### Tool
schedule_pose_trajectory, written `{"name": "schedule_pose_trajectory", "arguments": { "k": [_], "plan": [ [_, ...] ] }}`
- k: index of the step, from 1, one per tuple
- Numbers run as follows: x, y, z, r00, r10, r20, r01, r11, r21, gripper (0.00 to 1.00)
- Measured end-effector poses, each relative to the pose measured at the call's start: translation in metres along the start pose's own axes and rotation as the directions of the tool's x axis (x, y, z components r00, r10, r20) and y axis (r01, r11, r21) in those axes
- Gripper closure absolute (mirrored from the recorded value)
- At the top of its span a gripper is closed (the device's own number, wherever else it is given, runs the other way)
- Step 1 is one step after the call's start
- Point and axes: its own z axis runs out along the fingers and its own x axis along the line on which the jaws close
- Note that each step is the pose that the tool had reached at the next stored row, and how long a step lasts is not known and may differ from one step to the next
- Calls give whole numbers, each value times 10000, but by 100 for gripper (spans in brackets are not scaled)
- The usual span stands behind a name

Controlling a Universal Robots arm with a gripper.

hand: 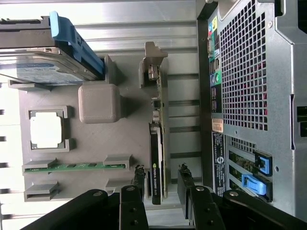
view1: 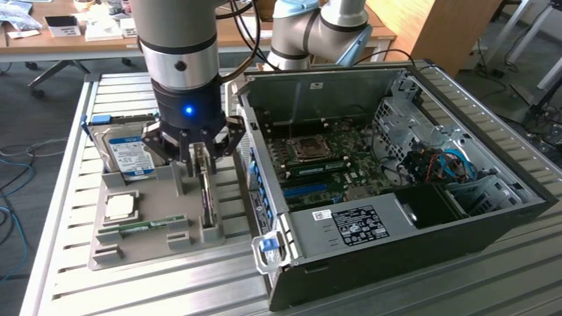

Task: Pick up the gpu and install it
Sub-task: 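Pick up the gpu and move the gpu toward the slot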

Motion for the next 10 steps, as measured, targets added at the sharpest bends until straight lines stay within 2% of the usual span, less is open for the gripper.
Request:
{"name": "schedule_pose_trajectory", "arguments": {
  "k": [5,10],
  "plan": [
    [-11,1,5,10000,2,-1,-2,10000,0,58],
    [-9,-3,84,10000,1,-1,-1,10000,0,58]
  ]
}}
